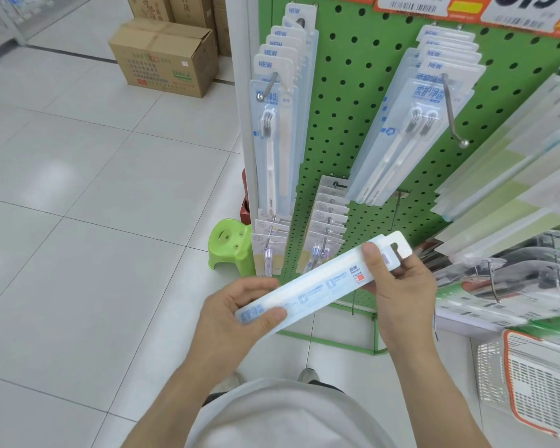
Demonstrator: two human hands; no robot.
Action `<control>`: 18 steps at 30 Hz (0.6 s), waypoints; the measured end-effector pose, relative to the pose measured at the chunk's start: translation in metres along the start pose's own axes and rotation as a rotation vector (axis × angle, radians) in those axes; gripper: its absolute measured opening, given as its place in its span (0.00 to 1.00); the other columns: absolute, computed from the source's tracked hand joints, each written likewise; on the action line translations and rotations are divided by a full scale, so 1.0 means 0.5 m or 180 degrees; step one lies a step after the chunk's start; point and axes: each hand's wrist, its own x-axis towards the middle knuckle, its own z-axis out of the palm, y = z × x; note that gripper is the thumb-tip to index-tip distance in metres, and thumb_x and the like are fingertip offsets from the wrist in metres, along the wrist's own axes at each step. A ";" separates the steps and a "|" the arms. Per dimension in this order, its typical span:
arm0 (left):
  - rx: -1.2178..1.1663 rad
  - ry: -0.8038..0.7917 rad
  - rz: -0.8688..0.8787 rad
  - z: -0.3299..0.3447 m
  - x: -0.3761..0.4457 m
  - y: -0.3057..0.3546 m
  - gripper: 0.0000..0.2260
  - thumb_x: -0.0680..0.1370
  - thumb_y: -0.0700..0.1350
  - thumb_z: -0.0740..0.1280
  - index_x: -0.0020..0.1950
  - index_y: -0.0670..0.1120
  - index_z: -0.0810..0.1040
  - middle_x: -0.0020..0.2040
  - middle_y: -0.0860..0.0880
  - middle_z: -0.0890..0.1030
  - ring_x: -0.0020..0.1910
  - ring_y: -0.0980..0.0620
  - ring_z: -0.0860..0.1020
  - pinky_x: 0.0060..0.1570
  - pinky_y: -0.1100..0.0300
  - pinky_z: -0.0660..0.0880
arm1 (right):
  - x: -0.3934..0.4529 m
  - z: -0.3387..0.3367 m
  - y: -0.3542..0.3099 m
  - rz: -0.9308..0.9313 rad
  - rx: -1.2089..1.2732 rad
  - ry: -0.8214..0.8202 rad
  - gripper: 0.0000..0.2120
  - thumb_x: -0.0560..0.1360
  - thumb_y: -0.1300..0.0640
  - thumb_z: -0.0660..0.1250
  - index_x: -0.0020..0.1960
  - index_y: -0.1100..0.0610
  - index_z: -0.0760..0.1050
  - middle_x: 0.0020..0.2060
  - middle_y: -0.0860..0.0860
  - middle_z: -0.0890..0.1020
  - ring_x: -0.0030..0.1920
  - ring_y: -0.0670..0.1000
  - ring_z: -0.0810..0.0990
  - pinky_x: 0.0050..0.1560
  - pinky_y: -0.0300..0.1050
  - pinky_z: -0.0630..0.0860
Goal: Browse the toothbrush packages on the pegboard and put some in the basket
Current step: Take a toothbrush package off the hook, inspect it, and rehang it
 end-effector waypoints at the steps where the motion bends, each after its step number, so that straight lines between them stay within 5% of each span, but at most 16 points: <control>1: -0.0142 -0.0006 0.0007 -0.003 0.003 0.002 0.14 0.71 0.32 0.75 0.54 0.44 0.83 0.46 0.47 0.87 0.36 0.52 0.83 0.36 0.63 0.79 | 0.001 -0.002 0.001 0.0000 0.0112 0.0080 0.12 0.75 0.56 0.73 0.54 0.63 0.80 0.41 0.52 0.84 0.40 0.47 0.83 0.40 0.40 0.81; 4: -0.0328 -0.0044 0.0044 -0.008 0.005 0.008 0.13 0.72 0.30 0.73 0.55 0.41 0.83 0.44 0.45 0.87 0.33 0.50 0.83 0.35 0.63 0.80 | 0.001 -0.009 0.003 -0.0013 0.0255 0.0034 0.15 0.72 0.53 0.73 0.54 0.61 0.80 0.43 0.52 0.84 0.43 0.47 0.83 0.43 0.40 0.81; 8: -0.0551 -0.0209 0.0048 -0.010 -0.002 0.010 0.12 0.70 0.33 0.72 0.53 0.41 0.85 0.46 0.43 0.87 0.36 0.47 0.85 0.37 0.60 0.81 | -0.010 -0.007 0.001 -0.0125 0.0353 -0.0363 0.19 0.67 0.63 0.76 0.56 0.57 0.77 0.48 0.50 0.86 0.49 0.47 0.84 0.49 0.38 0.81; 12: -0.0422 -0.0392 0.0021 -0.023 -0.001 0.005 0.11 0.67 0.33 0.77 0.48 0.37 0.83 0.47 0.41 0.86 0.39 0.43 0.84 0.36 0.52 0.82 | -0.015 -0.002 -0.009 -0.0155 0.0450 -0.0501 0.18 0.66 0.66 0.75 0.53 0.57 0.75 0.43 0.48 0.86 0.43 0.47 0.86 0.41 0.41 0.82; 18: 0.0731 -0.0715 -0.0005 -0.026 0.000 0.021 0.16 0.68 0.36 0.81 0.41 0.50 0.77 0.41 0.47 0.85 0.35 0.45 0.83 0.32 0.62 0.73 | -0.029 0.006 -0.010 -0.0305 0.0150 -0.0322 0.09 0.70 0.54 0.72 0.47 0.57 0.79 0.33 0.46 0.82 0.35 0.47 0.83 0.32 0.45 0.82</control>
